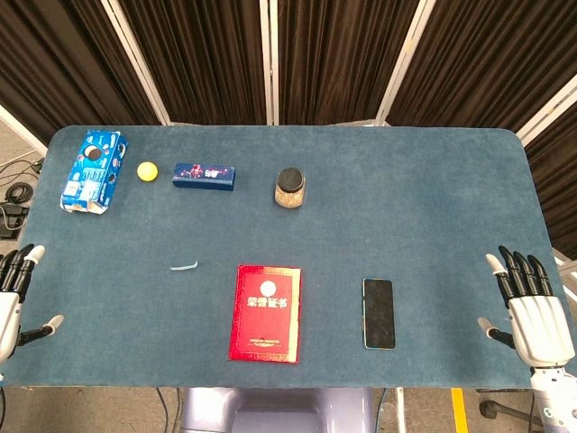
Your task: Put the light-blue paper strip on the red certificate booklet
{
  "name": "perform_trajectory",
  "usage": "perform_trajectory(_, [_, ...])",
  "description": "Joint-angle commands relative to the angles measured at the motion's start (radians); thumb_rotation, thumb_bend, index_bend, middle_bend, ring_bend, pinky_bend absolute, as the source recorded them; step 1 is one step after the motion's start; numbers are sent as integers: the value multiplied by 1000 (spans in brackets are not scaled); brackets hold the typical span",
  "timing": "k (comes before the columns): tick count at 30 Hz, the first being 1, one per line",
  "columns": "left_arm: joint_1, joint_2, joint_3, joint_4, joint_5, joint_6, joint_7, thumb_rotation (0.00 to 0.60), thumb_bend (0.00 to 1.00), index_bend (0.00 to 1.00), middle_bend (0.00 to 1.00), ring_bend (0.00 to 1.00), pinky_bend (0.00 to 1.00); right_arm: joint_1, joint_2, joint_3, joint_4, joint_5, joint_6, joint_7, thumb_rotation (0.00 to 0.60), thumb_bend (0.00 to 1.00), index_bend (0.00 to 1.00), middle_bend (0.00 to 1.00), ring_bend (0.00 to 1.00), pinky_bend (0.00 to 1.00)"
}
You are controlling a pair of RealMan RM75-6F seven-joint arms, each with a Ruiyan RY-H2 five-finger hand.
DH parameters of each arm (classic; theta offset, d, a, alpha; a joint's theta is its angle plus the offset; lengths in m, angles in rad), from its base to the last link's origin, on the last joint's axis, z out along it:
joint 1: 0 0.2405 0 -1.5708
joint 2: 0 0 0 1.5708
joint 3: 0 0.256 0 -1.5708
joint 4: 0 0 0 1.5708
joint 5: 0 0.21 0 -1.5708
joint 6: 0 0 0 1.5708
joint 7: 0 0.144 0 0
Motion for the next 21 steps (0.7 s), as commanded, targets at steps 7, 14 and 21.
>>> perform_trajectory(7, [-1, -4, 2, 3, -6, -8, 3, 600, 0, 0, 0, 0, 0, -2, -8, 4, 9, -3, 11, -19, 600, 0, 60, 0, 0, 0])
perform_trajectory(14, [-62, -27, -15, 22, -64, -125, 0, 600, 0, 0, 0, 0, 0, -2, -2, 10, 6, 7, 11, -16, 600, 0, 61, 0, 0, 0])
perform_trajectory(21, [-212, -125, -81, 59, -213, -342, 114, 600, 4, 0, 0, 0, 0, 8, -7, 23, 21, 37, -9, -20, 600, 0, 66, 0, 0, 0])
